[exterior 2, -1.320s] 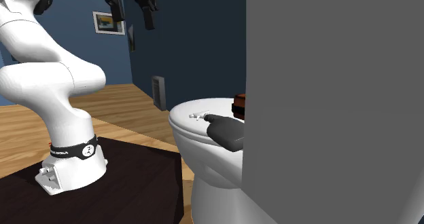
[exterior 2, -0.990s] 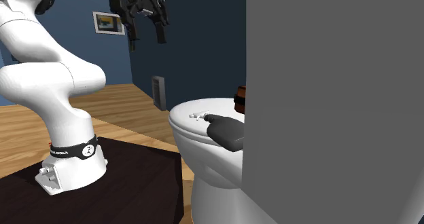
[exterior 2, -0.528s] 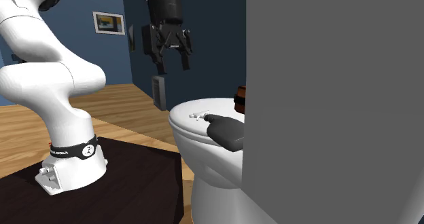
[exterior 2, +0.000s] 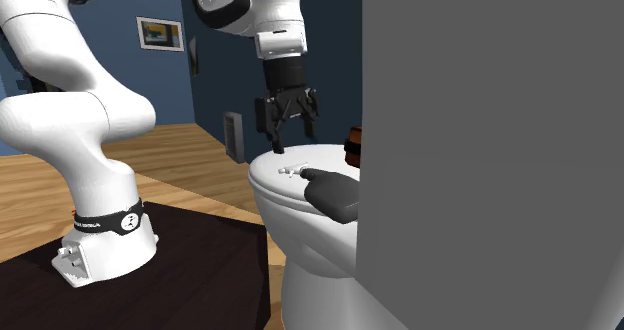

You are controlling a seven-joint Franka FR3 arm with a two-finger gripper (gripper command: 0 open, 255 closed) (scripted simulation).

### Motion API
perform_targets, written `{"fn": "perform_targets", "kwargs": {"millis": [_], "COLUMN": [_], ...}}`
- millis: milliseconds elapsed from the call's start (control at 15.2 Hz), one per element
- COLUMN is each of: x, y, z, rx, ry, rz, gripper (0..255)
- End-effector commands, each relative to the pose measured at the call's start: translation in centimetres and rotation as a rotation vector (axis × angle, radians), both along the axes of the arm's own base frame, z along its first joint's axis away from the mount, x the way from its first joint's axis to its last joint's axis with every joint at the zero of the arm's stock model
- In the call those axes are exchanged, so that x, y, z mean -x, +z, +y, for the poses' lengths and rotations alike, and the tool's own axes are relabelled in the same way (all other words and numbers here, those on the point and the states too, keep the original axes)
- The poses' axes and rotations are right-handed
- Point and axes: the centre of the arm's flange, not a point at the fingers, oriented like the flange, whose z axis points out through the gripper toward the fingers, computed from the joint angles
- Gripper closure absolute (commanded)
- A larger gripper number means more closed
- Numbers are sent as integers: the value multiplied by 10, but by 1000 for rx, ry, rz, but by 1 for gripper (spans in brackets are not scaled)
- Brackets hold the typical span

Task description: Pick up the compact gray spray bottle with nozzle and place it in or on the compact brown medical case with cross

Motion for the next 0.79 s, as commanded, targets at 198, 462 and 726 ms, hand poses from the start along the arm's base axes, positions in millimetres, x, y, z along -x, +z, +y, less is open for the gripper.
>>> {"fn": "perform_targets", "kwargs": {"millis": [198,462,726], "x": [-29,-31,-33], "y": [-40,-61,-79], "z": [27,30,33], "rx": [-33,-33,-33], "ry": [-101,-101,-101], "rz": [6,6,6], "gripper": [0,0,0]}}
